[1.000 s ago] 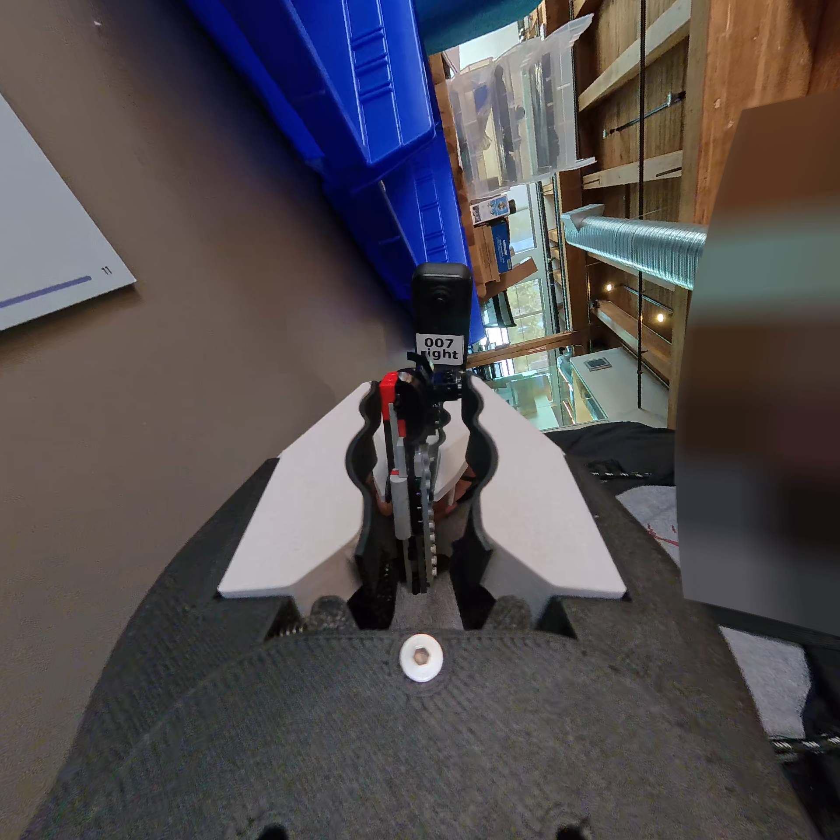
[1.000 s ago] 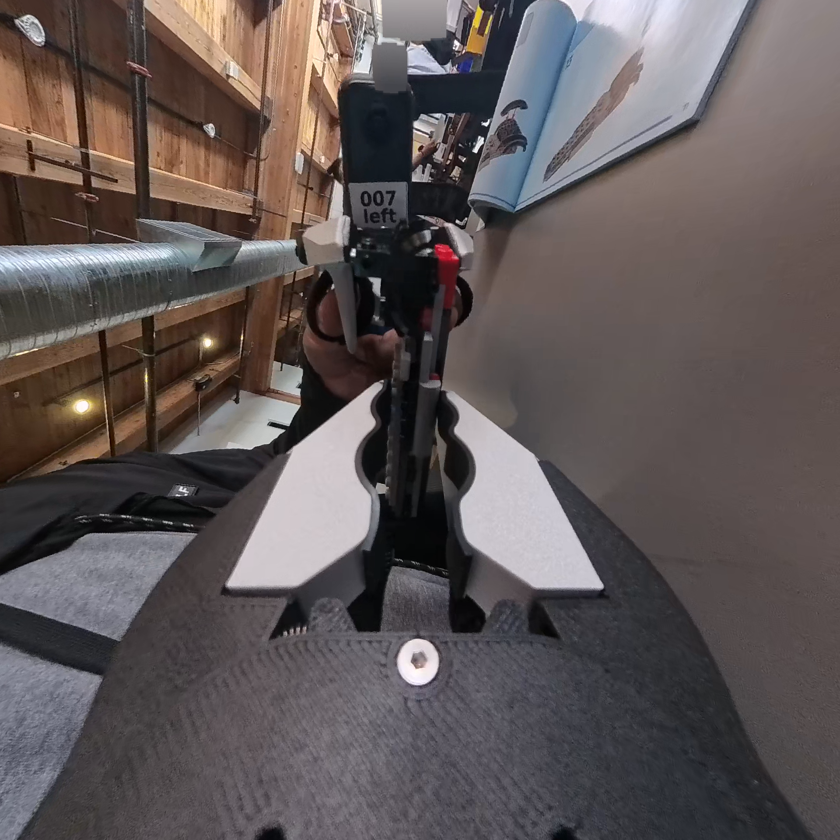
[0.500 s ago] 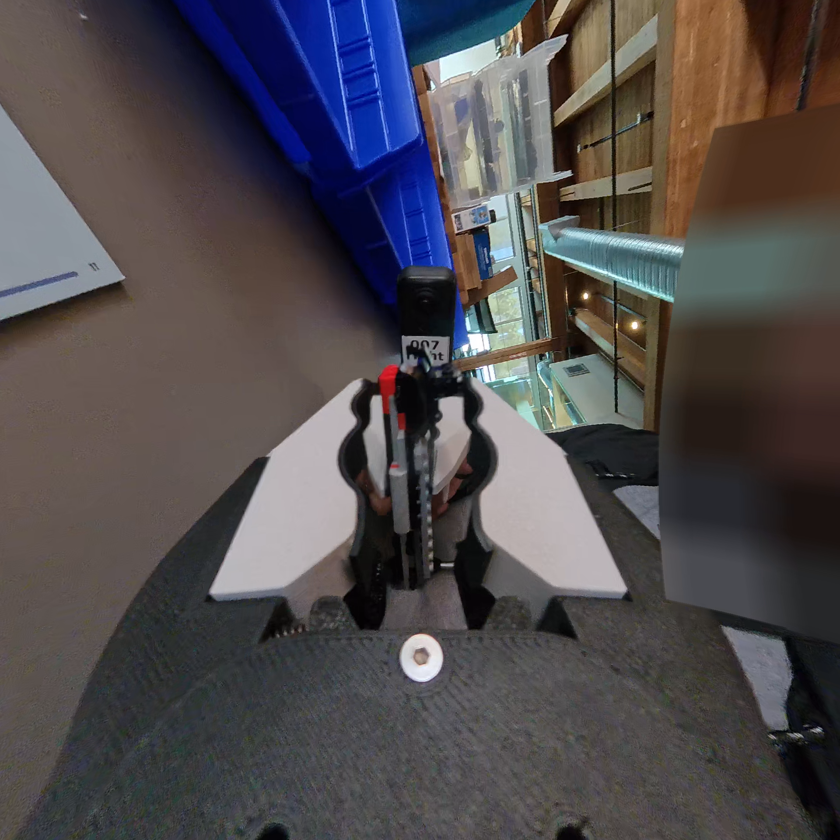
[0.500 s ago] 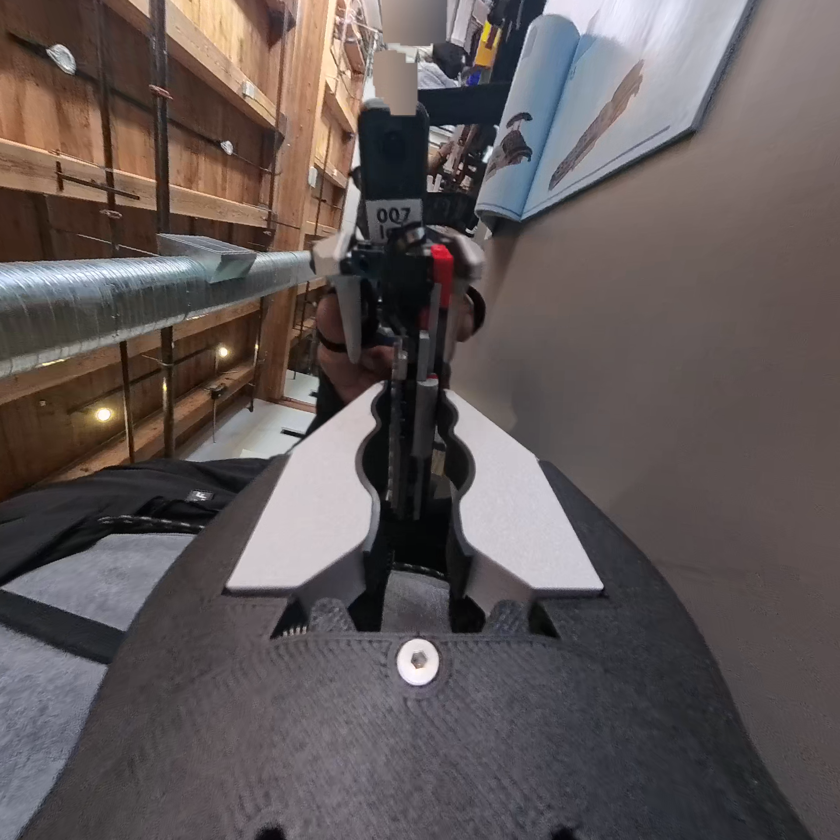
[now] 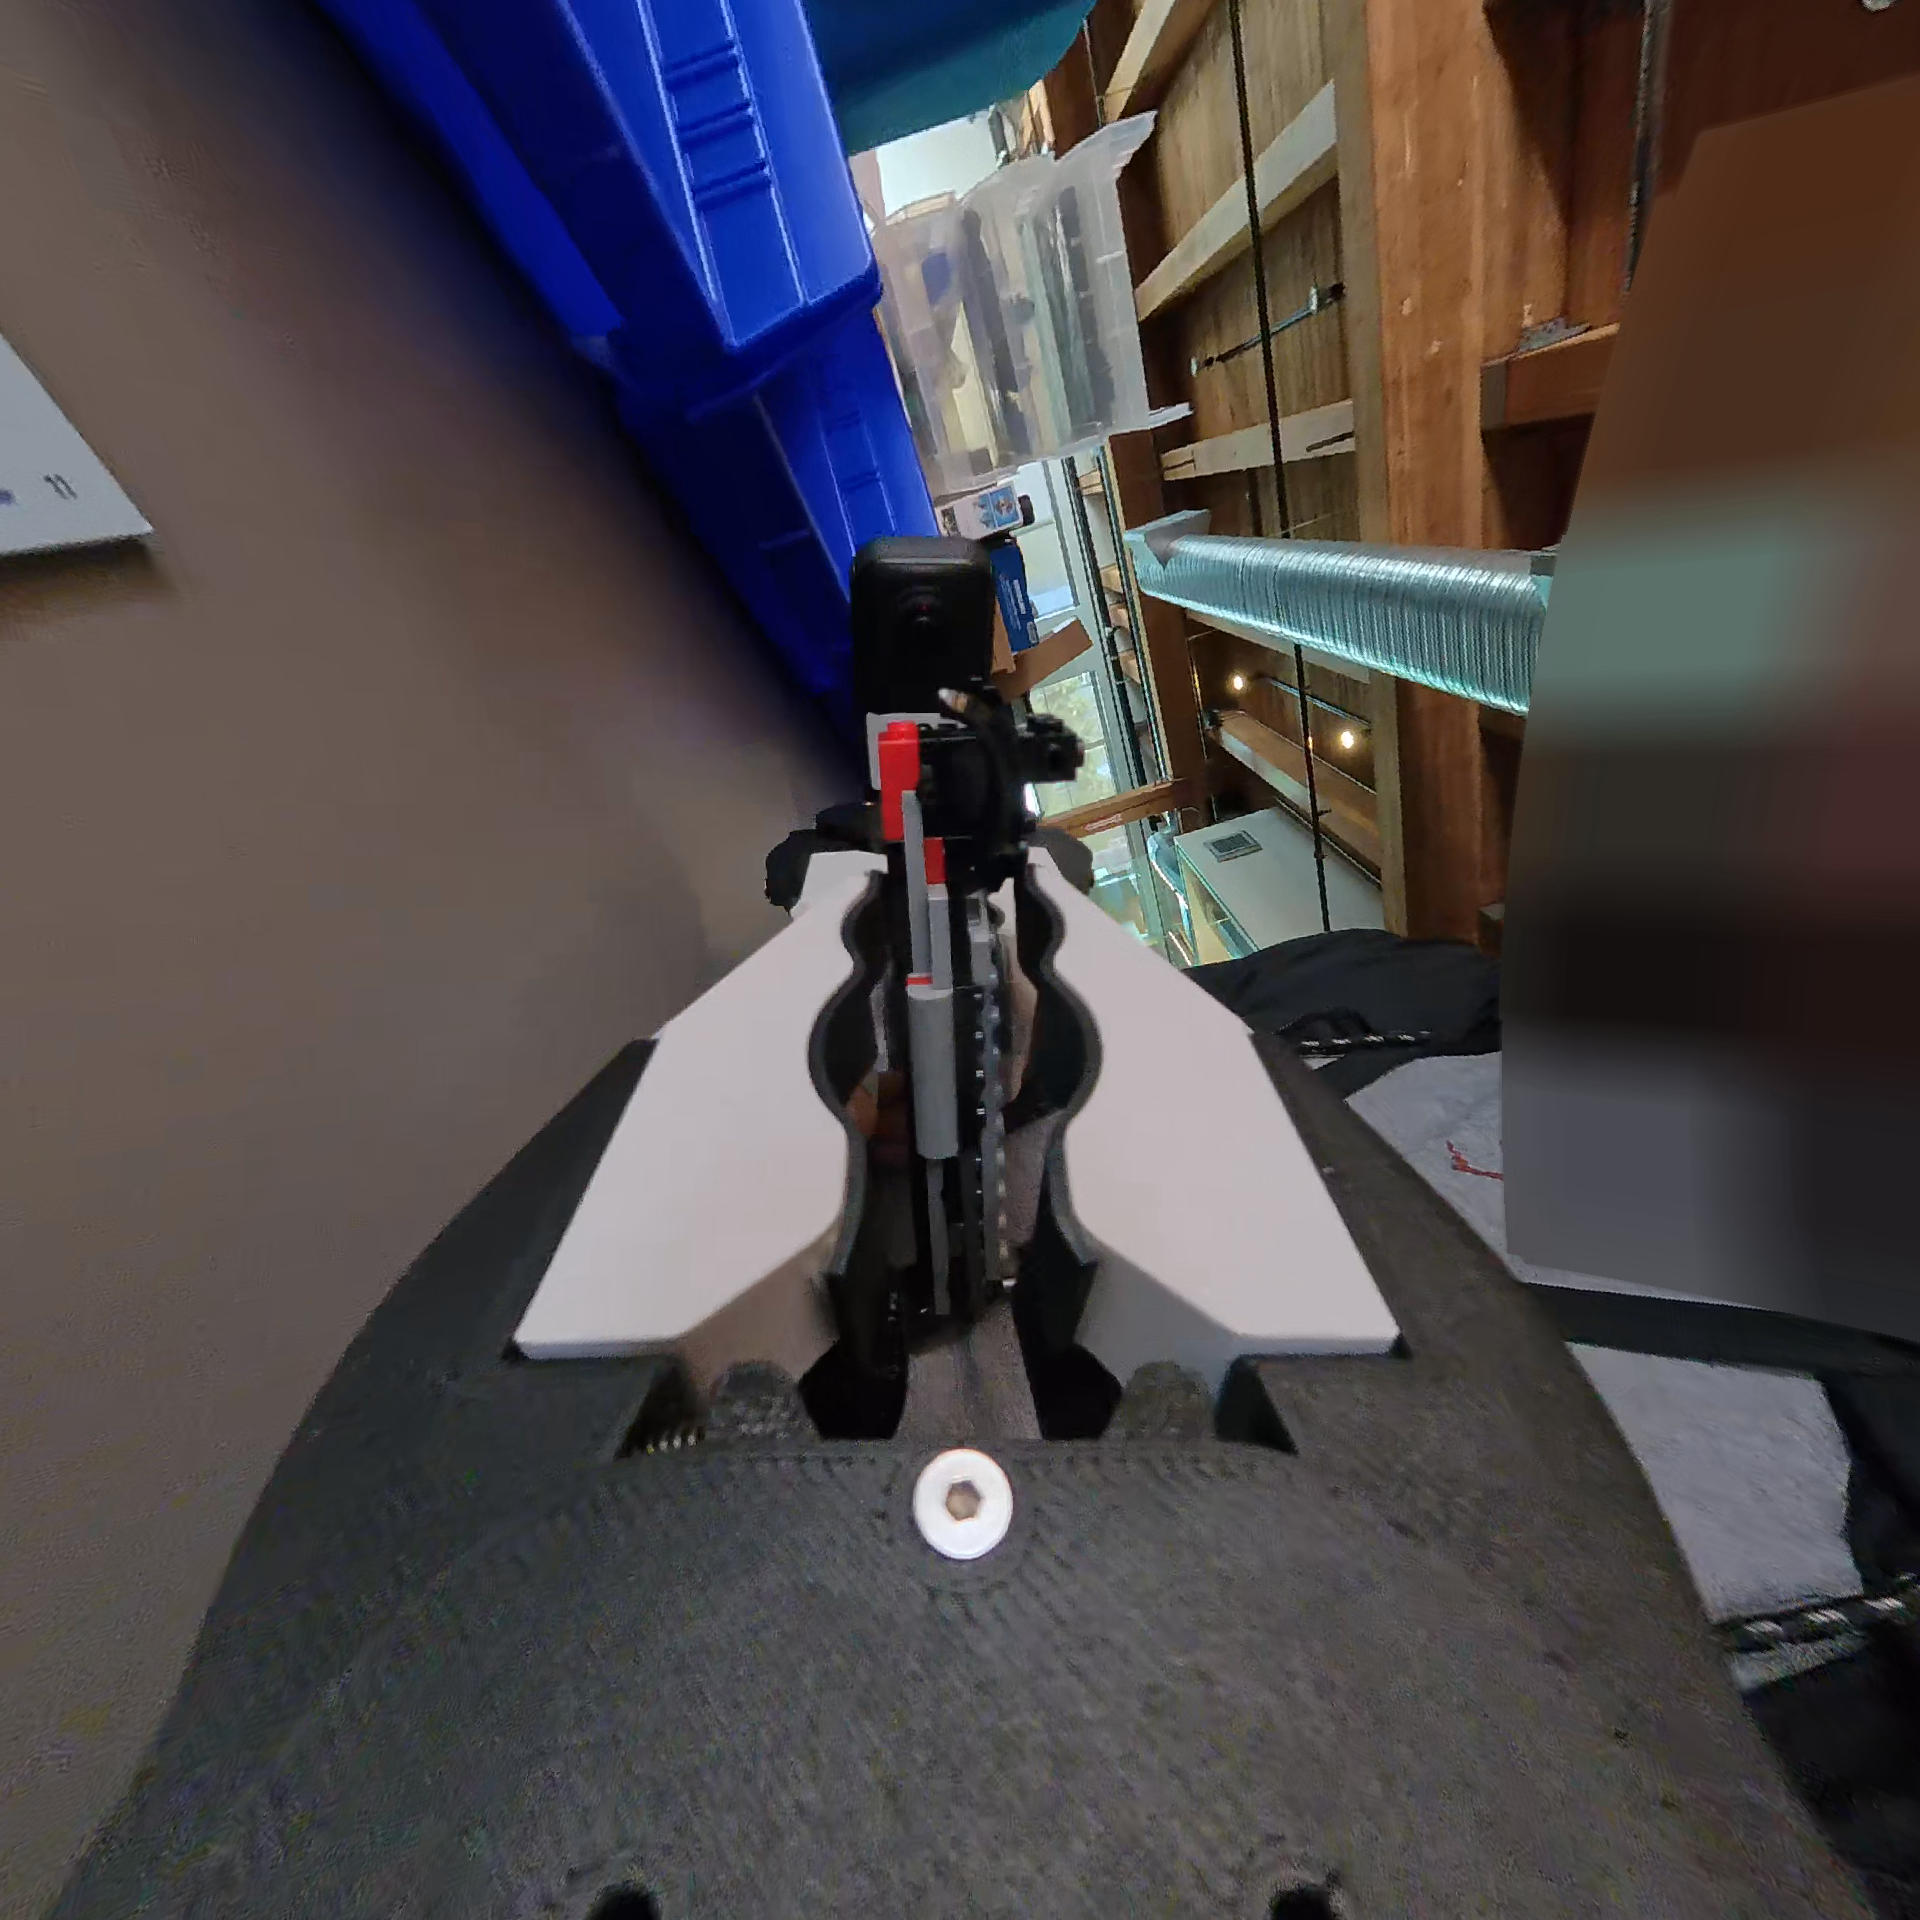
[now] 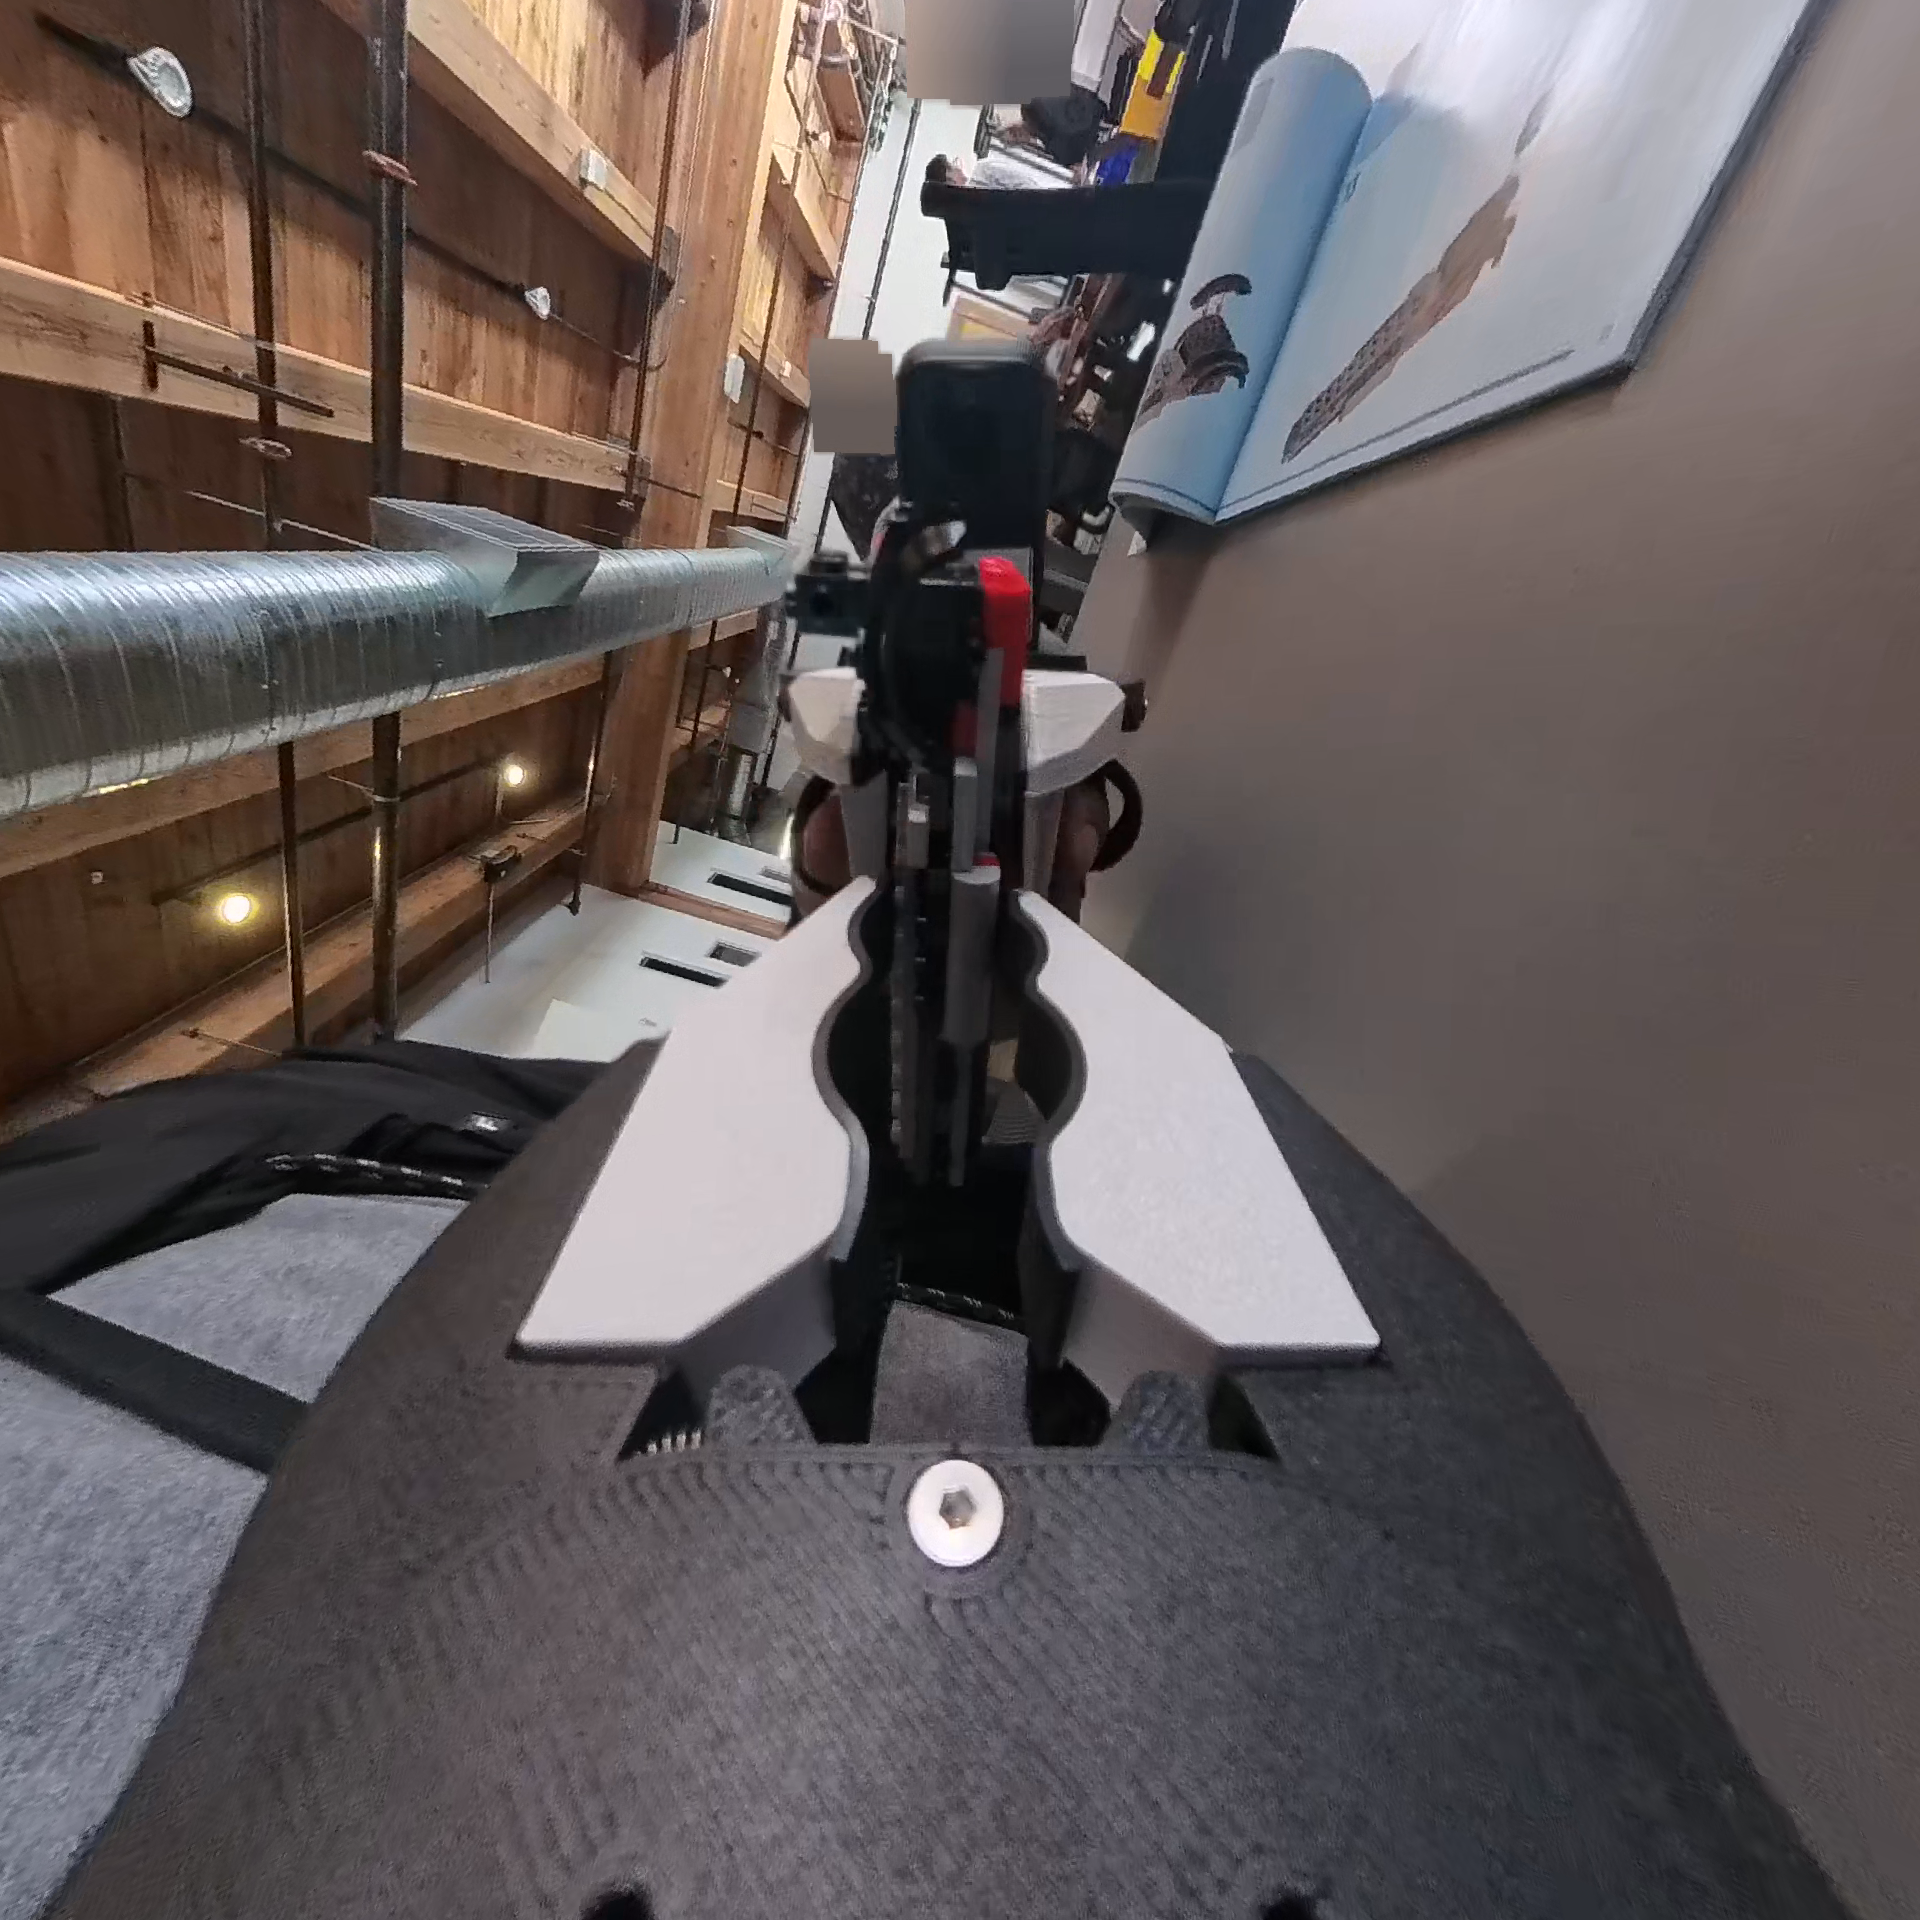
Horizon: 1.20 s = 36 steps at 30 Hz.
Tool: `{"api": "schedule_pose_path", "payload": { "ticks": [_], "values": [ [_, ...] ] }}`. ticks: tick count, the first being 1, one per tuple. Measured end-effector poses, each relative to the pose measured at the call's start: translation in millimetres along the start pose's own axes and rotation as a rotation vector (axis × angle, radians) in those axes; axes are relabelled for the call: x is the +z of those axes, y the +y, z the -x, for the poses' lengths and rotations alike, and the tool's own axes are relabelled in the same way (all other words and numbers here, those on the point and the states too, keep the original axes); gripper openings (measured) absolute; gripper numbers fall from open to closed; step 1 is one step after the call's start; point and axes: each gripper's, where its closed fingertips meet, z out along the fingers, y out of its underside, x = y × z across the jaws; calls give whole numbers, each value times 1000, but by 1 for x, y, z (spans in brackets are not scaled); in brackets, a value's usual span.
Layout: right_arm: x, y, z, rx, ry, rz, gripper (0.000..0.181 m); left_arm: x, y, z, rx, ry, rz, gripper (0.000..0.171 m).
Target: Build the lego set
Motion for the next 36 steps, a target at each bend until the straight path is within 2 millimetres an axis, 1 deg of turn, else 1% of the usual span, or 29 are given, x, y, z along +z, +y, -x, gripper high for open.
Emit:
{"api": "schedule_pose_path", "payload": {
  "ticks": [4, 6, 8, 12, 14, 16, 20, 25, 30, 33, 36],
  "values": [
    [0, -6, 4, -57, -8, 0, 22, 0, -6, -5, 111, 0, -40, 21],
    [-2, -14, 8, -113, -11, -2, 34, -1, -14, -9, 190, -12, -72, 21],
    [-7, -27, 12, -197, 3, -14, 43, -3, -25, -11, 277, -41, -108, 21],
    [-21, -67, 27, -410, 33, -67, 51, -7, -45, -15, 500, -114, -171, 22],
    [-23, -83, 37, -500, 37, -78, 55, -6, -53, -19, 597, -117, -197, 22],
    [-19, -93, 46, -563, 24, -69, 59, -3, -58, -23, 680, -113, -220, 22],
    [-6, -97, 58, -623, -32, -41, 62, 3, -61, -30, 819, -110, -245, 21],
    [4, -98, 63, -650, -90, -38, 58, 8, -63, -37, 957, -115, -270, 22],
    [2, -103, 63, -685, -110, -69, 50, 10, -64, -37, 985, -96, -274, 21],
    [-1, -107, 64, -690, -138, -88, 47, 10, -64, -35, 978, -86, -274, 21],
    [0, -106, 64, -693, -152, -80, 46, 10, -64, -33, 983, -92, -268, 21]
  ]
}}
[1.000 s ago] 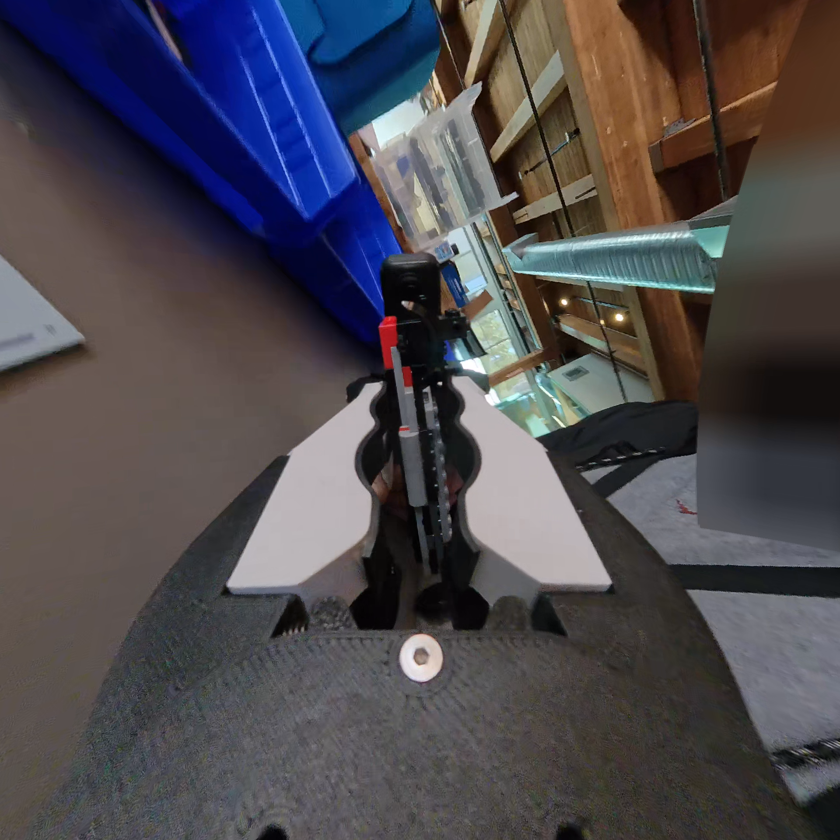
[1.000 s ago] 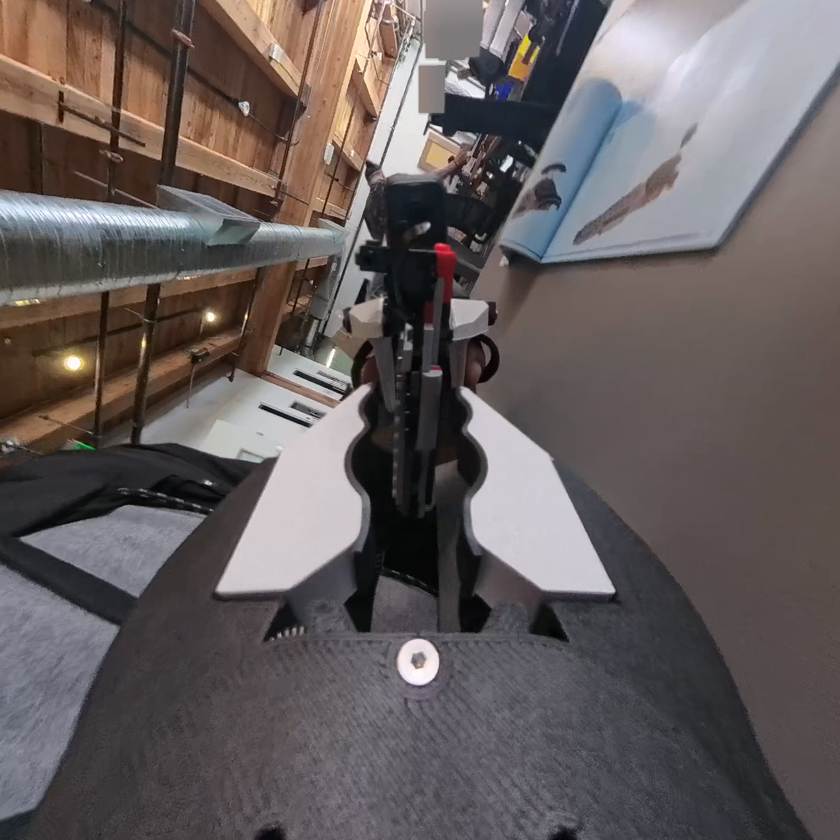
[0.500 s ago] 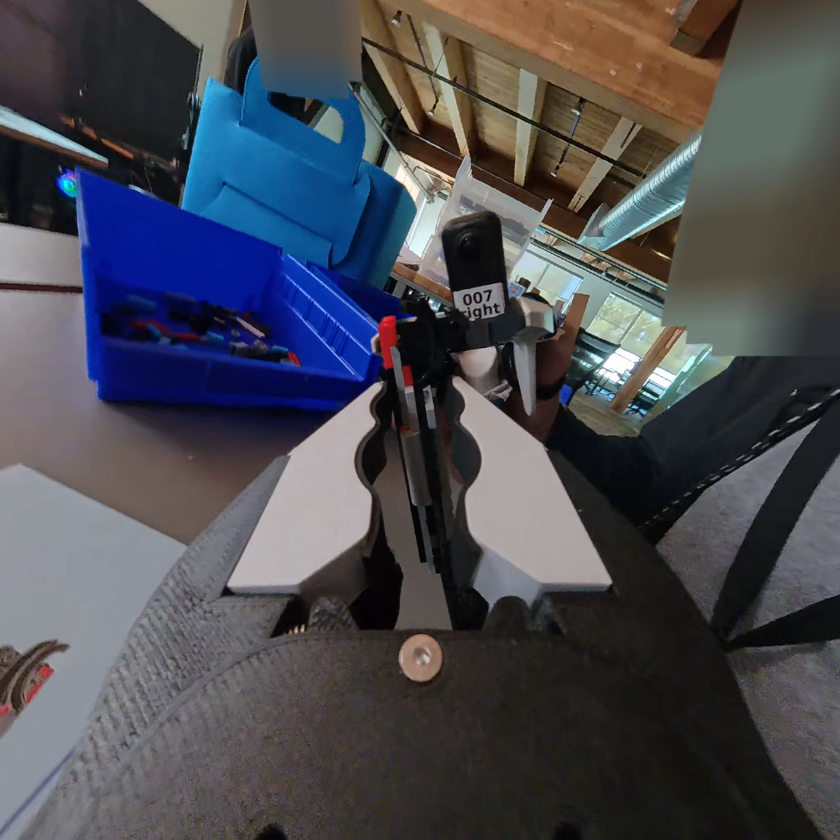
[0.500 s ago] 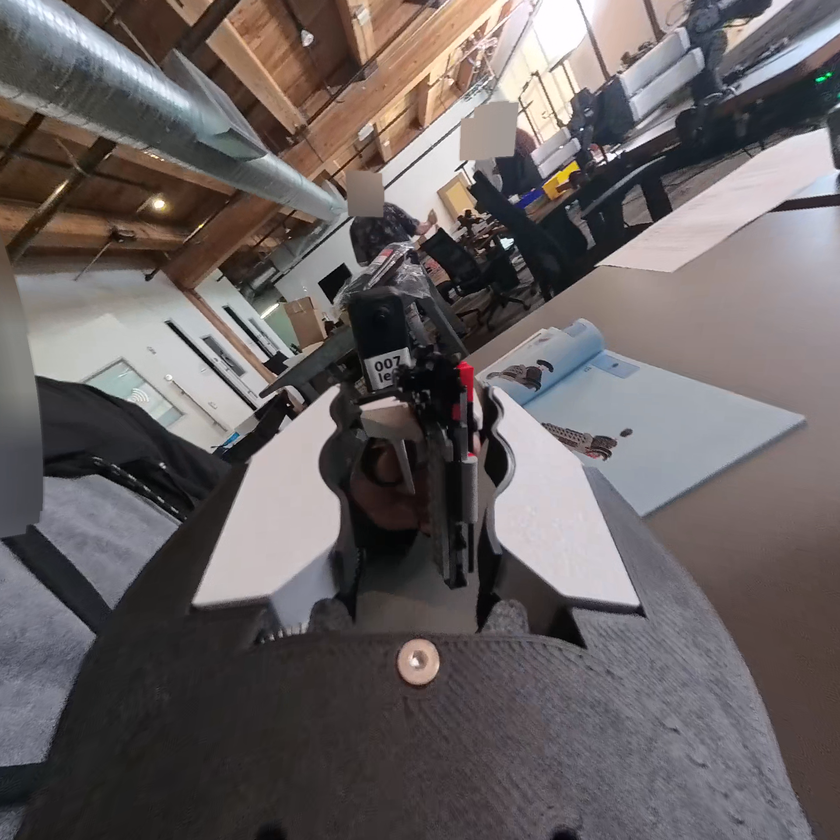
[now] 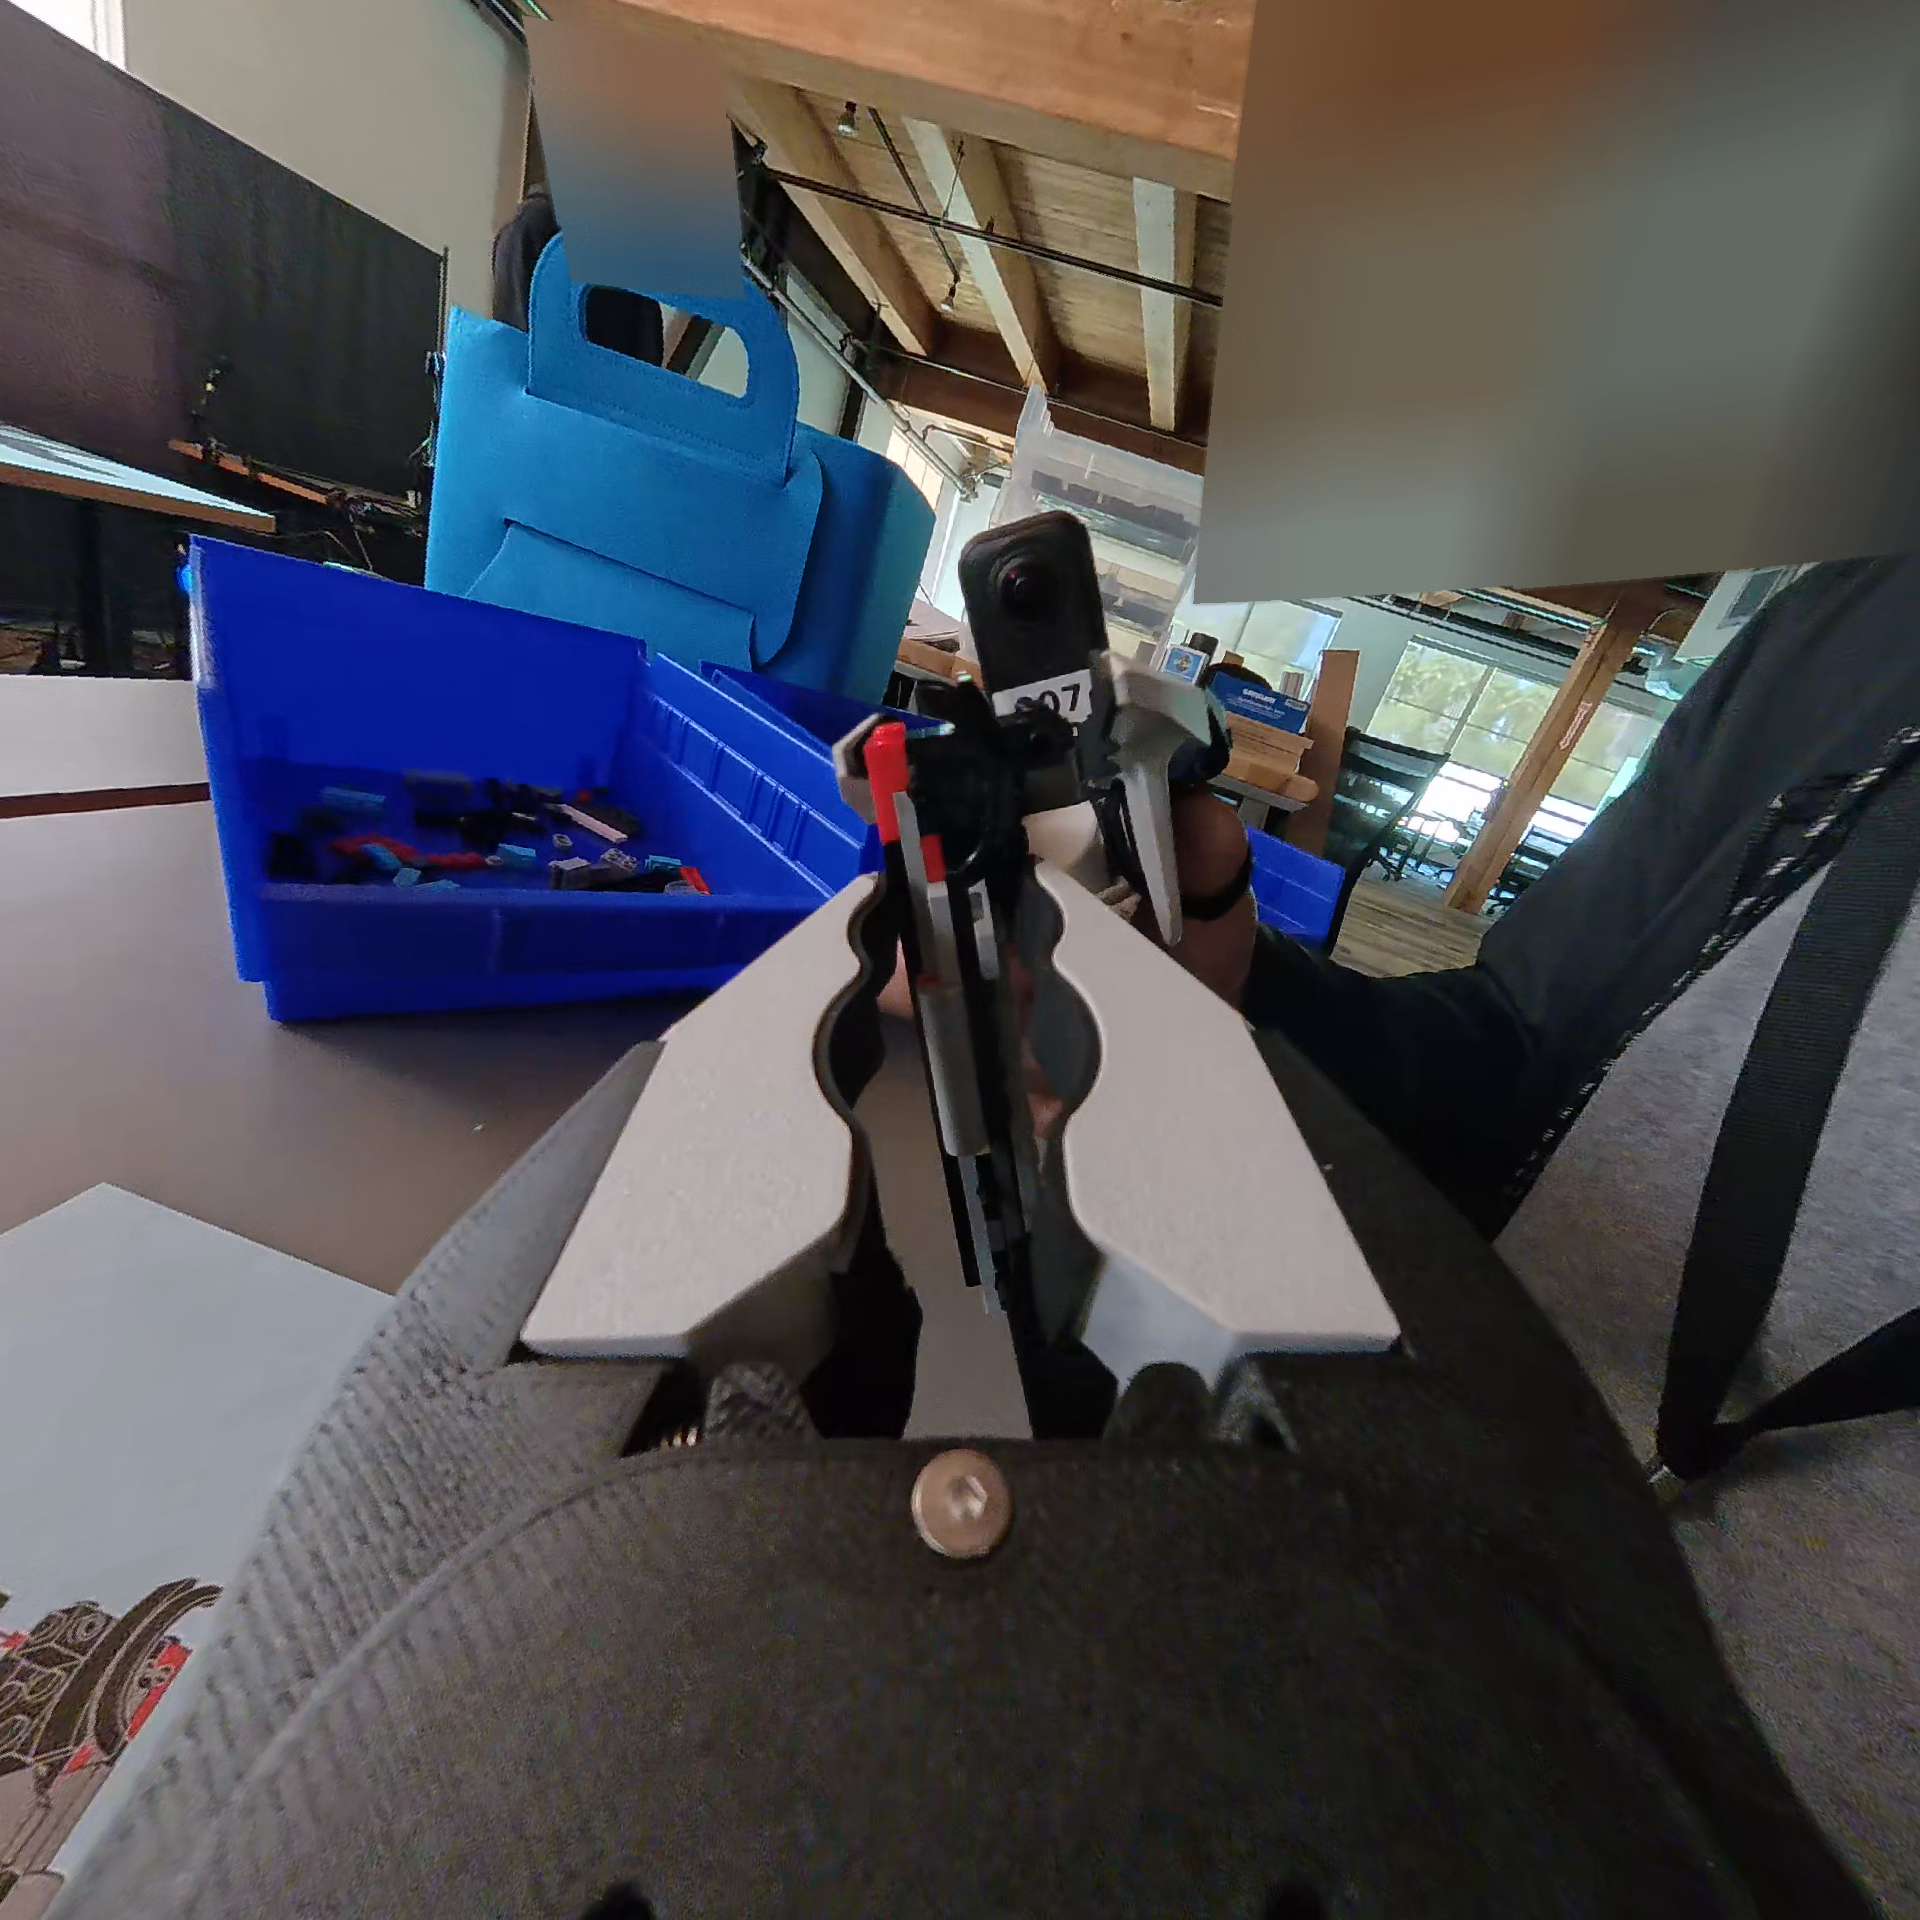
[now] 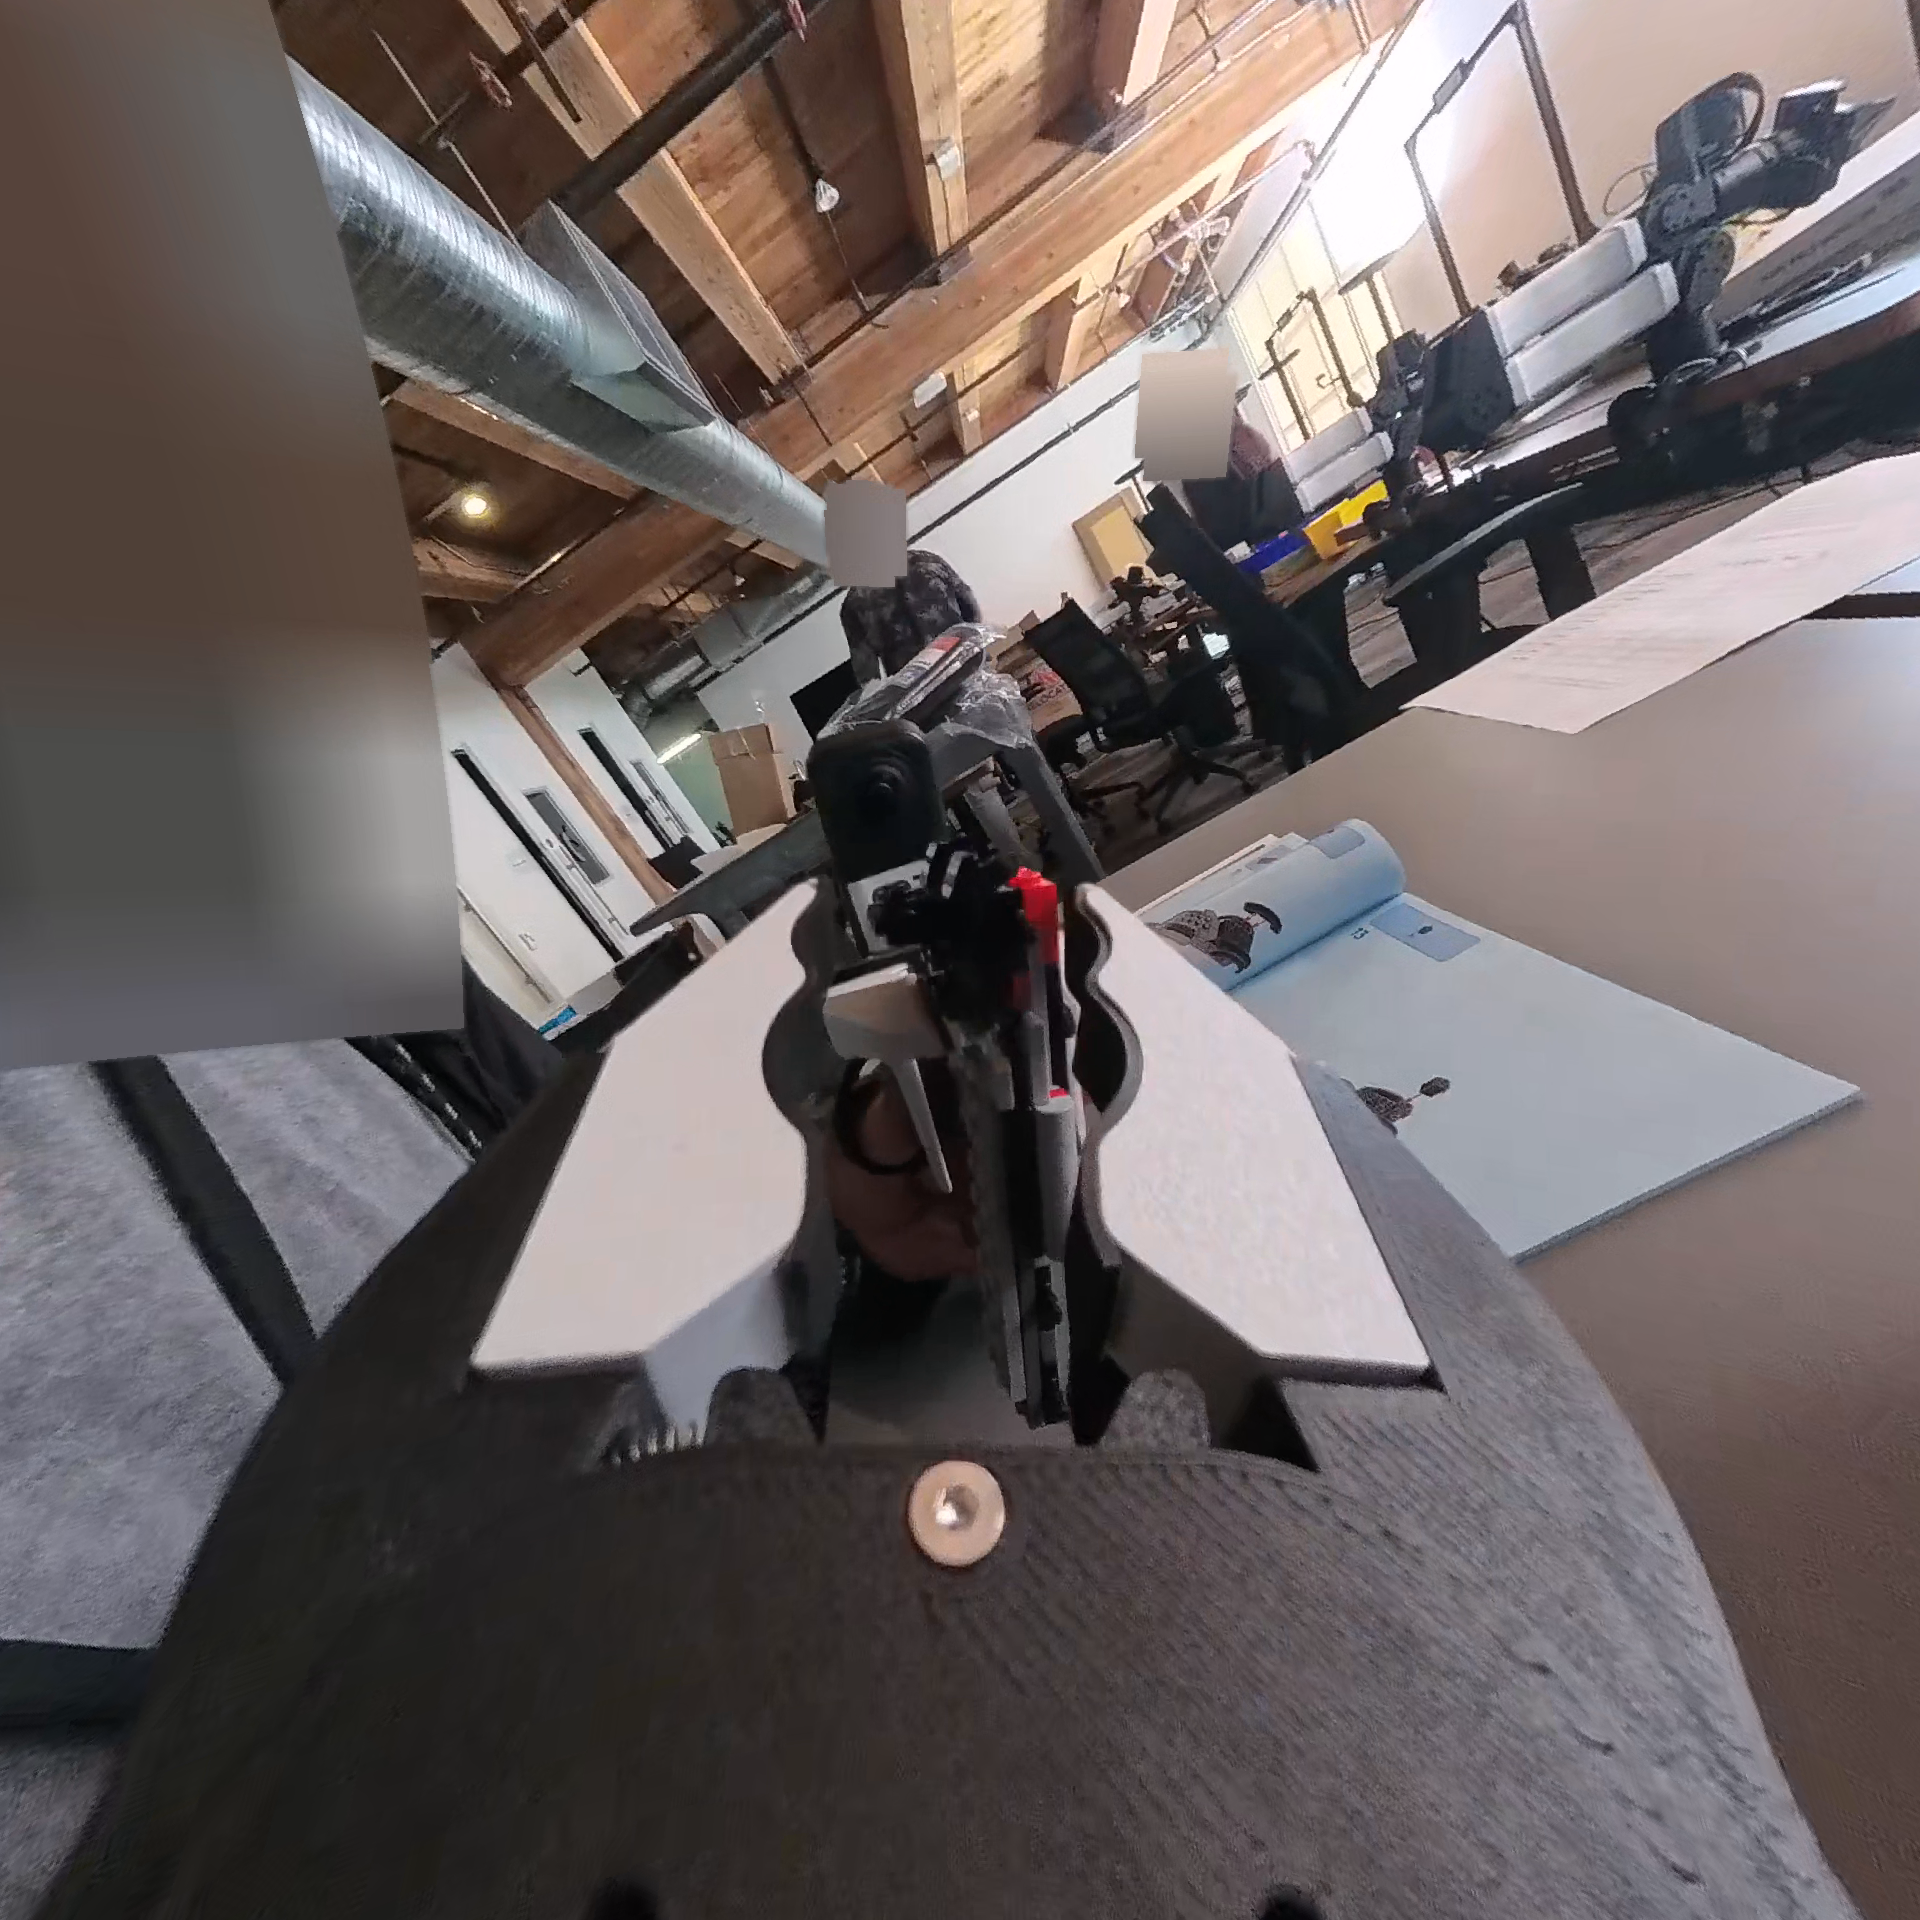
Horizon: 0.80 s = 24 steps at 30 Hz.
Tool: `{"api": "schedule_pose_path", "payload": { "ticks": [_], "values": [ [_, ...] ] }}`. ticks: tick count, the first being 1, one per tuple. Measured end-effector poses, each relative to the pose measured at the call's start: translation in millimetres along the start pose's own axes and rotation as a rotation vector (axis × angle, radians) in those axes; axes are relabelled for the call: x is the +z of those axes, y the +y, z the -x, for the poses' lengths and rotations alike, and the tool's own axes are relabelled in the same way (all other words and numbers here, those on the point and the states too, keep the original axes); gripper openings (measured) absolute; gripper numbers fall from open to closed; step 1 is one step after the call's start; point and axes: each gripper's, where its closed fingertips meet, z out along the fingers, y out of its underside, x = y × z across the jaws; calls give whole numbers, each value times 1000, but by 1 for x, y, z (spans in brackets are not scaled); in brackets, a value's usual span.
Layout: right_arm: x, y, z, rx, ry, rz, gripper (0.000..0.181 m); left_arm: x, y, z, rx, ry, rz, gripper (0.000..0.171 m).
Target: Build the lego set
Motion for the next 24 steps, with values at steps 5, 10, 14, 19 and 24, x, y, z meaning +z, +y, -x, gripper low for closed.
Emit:
{"api": "schedule_pose_path", "payload": {
  "ticks": [5, 10, 14, 19, 24],
  "values": [
    [2, 3, 0, 4, -12, 2, 39, 2, 2, -2, 30, -2, 15, 21],
    [2, 3, 2, 13, -28, -29, 39, 1, 2, -4, 59, -14, 16, 21],
    [2, 3, 5, 11, -38, -52, 39, 1, 1, -6, 82, -22, 13, 21],
    [2, 2, 5, -1, -32, -68, 39, 1, 0, -7, 93, -28, 11, 21],
    [2, 3, 5, -18, -29, -77, 39, 1, 1, -7, 104, -38, 14, 21]
  ]
}}
